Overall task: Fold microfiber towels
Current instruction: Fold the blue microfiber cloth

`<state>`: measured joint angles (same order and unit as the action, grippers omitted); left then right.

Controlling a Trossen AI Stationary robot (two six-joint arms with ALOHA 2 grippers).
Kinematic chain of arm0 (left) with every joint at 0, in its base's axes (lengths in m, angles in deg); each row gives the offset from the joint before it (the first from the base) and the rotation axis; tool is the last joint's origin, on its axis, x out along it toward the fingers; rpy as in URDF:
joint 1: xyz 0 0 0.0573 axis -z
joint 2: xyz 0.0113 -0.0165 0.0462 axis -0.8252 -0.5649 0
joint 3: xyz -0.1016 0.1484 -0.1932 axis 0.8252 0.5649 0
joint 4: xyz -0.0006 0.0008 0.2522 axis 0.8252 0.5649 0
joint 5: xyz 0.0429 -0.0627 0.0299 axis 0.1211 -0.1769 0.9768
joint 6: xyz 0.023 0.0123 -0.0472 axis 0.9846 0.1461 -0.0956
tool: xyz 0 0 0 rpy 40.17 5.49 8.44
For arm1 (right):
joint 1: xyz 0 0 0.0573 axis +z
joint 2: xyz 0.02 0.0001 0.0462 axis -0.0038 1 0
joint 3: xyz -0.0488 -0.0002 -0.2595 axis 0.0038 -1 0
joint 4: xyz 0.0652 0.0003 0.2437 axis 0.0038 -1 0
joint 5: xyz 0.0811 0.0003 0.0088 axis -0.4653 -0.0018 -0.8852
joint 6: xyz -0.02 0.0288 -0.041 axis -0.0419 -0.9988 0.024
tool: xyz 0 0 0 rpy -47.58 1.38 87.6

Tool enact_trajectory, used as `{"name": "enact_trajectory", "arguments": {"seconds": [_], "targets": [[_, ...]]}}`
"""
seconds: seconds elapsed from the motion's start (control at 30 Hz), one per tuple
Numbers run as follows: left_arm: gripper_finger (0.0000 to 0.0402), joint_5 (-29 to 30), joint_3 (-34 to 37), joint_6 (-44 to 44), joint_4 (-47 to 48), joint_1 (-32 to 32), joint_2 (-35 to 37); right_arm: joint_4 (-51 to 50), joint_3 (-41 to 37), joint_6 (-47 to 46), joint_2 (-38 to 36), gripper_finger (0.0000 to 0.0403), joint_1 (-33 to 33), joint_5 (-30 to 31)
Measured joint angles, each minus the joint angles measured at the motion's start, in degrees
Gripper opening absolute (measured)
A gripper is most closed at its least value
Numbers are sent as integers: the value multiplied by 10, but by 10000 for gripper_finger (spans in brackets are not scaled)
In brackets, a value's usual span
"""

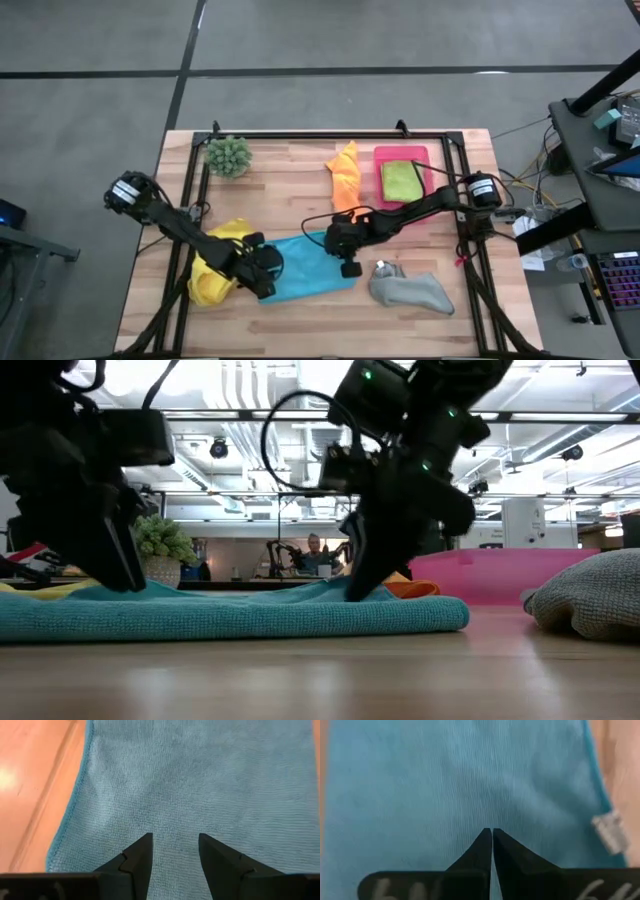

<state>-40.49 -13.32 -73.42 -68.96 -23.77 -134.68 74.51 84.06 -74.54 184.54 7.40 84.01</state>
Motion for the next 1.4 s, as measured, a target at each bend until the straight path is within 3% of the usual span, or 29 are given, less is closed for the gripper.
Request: {"name": "enact_trajectory", "arguments": {"seconds": [0.2,0.5,0.93,1.13,1.3,1.4], "targets": [[143,7,0,0,12,0,50,-7,-28,-2,-6,9,3,-1],[143,88,12,-9,35,-22,122,-86,-36,6,-29,9,7,-2],[143,88,60,-34,28,-70,69,-80,-37,7,-42,9,8,0],[143,28,60,-10,-52,-70,21,-76,-37,7,-43,9,8,0],[143,-79,48,102,-197,-66,0,-76,-37,1,-43,9,8,0],[143,-93,41,133,-194,-65,5,-75,-37,0,-44,9,8,0]]}}
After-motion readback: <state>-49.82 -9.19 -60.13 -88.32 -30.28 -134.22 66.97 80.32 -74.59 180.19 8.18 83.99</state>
